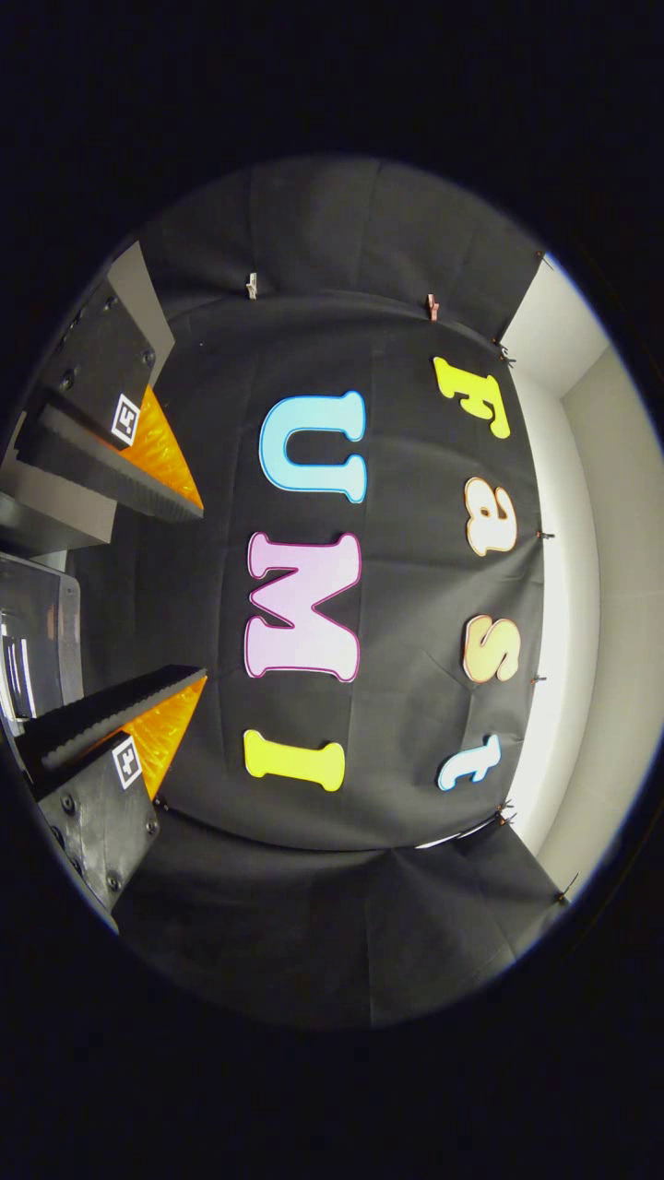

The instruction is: Put the clothes into the washing machine and then close the washing machine lid.

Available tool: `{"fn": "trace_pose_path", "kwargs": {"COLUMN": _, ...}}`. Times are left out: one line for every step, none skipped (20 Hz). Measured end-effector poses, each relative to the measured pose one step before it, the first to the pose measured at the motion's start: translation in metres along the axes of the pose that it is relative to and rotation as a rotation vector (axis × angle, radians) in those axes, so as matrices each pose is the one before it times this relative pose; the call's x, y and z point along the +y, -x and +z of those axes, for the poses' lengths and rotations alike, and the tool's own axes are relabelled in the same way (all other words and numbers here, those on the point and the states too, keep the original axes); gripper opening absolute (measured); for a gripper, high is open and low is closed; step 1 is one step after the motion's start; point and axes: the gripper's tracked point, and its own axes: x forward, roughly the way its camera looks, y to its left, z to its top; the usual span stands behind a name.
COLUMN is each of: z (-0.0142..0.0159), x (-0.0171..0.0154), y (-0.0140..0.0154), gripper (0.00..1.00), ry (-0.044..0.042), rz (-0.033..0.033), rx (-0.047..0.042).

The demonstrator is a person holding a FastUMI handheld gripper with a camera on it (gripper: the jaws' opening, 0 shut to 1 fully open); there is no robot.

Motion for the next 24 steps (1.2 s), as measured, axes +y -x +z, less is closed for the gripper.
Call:
{"fn": "trace_pose_path", "kwargs": {"z": 0.0033, "x": 0.00056, "y": -0.00029, "gripper": 0.98, "ry": -0.01551, "rz": 0.00465, "rx": -0.01016}}
{"fn": "trace_pose_path", "kwargs": {"z": 0.00133, "x": -0.00232, "y": -0.00168, "gripper": 0.98, "ry": -0.00764, "rz": -0.00006, "rx": -0.00892}}
{"fn": "trace_pose_path", "kwargs": {"z": 0.00101, "x": -0.00122, "y": -0.00029, "gripper": 0.98, "ry": 0.00199, "rz": -0.00266, "rx": -0.0051}}
{"fn": "trace_pose_path", "kwargs": {"z": -0.00033, "x": 0.00057, "y": -0.00113, "gripper": 0.98, "ry": 0.00456, "rz": -0.00117, "rx": -0.00069}}
{"fn": "trace_pose_path", "kwargs": {"z": -0.0016, "x": -0.00042, "y": -0.0003, "gripper": 0.98, "ry": 0.00809, "rz": -0.00514, "rx": 0.00333}}
{"fn": "trace_pose_path", "kwargs": {"z": -0.00201, "x": -0.00129, "y": -0.00016, "gripper": 0.98, "ry": 0.01217, "rz": -0.0095, "rx": 0.01106}}
{"fn": "trace_pose_path", "kwargs": {"z": -0.00178, "x": 0.00057, "y": 0.00129, "gripper": 0.98, "ry": 0.00603, "rz": -0.00296, "rx": 0.01222}}
{"fn": "trace_pose_path", "kwargs": {"z": -0.00131, "x": 0.00153, "y": 0.00038, "gripper": 0.98, "ry": 0.00094, "rz": 0.00252, "rx": 0.01047}}
{"fn": "trace_pose_path", "kwargs": {"z": -0.00151, "x": 0.00015, "y": 0.00084, "gripper": 0.98, "ry": 0.00035, "rz": 0.0007, "rx": 0.00804}}
{"fn": "trace_pose_path", "kwargs": {"z": -0.00258, "x": -0.00106, "y": -0.00137, "gripper": 0.98, "ry": 0.00108, "rz": 0.00017, "rx": 0.00385}}
{"fn": "trace_pose_path", "kwargs": {"z": -0.00103, "x": -0.00067, "y": 0.00098, "gripper": 0.98, "ry": 0.00121, "rz": -0.00158, "rx": -0.00022}}
{"fn": "trace_pose_path", "kwargs": {"z": -0.00025, "x": 0.00007, "y": -0.00217, "gripper": 0.98, "ry": 0.0002, "rz": 0.00088, "rx": -0.00132}}
{"fn": "trace_pose_path", "kwargs": {"z": 0.00117, "x": 0.00074, "y": 0.00037, "gripper": 0.98, "ry": 0.00003, "rz": 0.00148, "rx": -0.002}}
{"fn": "trace_pose_path", "kwargs": {"z": 0.00014, "x": -0.00062, "y": -0.00081, "gripper": 0.98, "ry": 0.00037, "rz": -0.00082, "rx": -0.00072}}
{"fn": "trace_pose_path", "kwargs": {"z": 0.00059, "x": 0.00019, "y": 0.00014, "gripper": 0.98, "ry": -0.00088, "rz": 0.00036, "rx": -0.00145}}
{"fn": "trace_pose_path", "kwargs": {"z": 0.00044, "x": -0.00008, "y": 0.00004, "gripper": 0.98, "ry": -0.00135, "rz": 0.00024, "rx": -0.00048}}
{"fn": "trace_pose_path", "kwargs": {"z": 0.00049, "x": 0.00063, "y": 0.00105, "gripper": 0.98, "ry": -0.00335, "rz": 0.00268, "rx": -0.00161}}
{"fn": "trace_pose_path", "kwargs": {"z": 0.00013, "x": -0.00041, "y": -0.00132, "gripper": 0.98, "ry": -0.00006, "rz": 0.00062, "rx": -0.00008}}
{"fn": "trace_pose_path", "kwargs": {"z": -0.00001, "x": 0.0, "y": -0.00003, "gripper": 0.98, "ry": 0.00206, "rz": -0.00036, "rx": 0.00001}}
{"fn": "trace_pose_path", "kwargs": {"z": -0.0007, "x": 0.00001, "y": -0.00074, "gripper": 0.98, "ry": 0.00137, "rz": -0.00038, "rx": 0.00183}}
{"fn": "trace_pose_path", "kwargs": {"z": -0.00057, "x": 0.00025, "y": 0.00024, "gripper": 0.98, "ry": 0.00095, "rz": -0.00012, "rx": 0.003}}
{"fn": "trace_pose_path", "kwargs": {"z": -0.00017, "x": -0.00002, "y": -0.00033, "gripper": 0.98, "ry": -0.00001, "rz": 0.00083, "rx": 0.00196}}
{"fn": "trace_pose_path", "kwargs": {"z": -0.00049, "x": 0.00026, "y": 0.00008, "gripper": 0.98, "ry": 0.0007, "rz": 0.00124, "rx": 0.00171}}
{"fn": "trace_pose_path", "kwargs": {"z": -0.00022, "x": -0.00023, "y": 0.00053, "gripper": 0.98, "ry": 0.00109, "rz": 0.00082, "rx": 0.00274}}
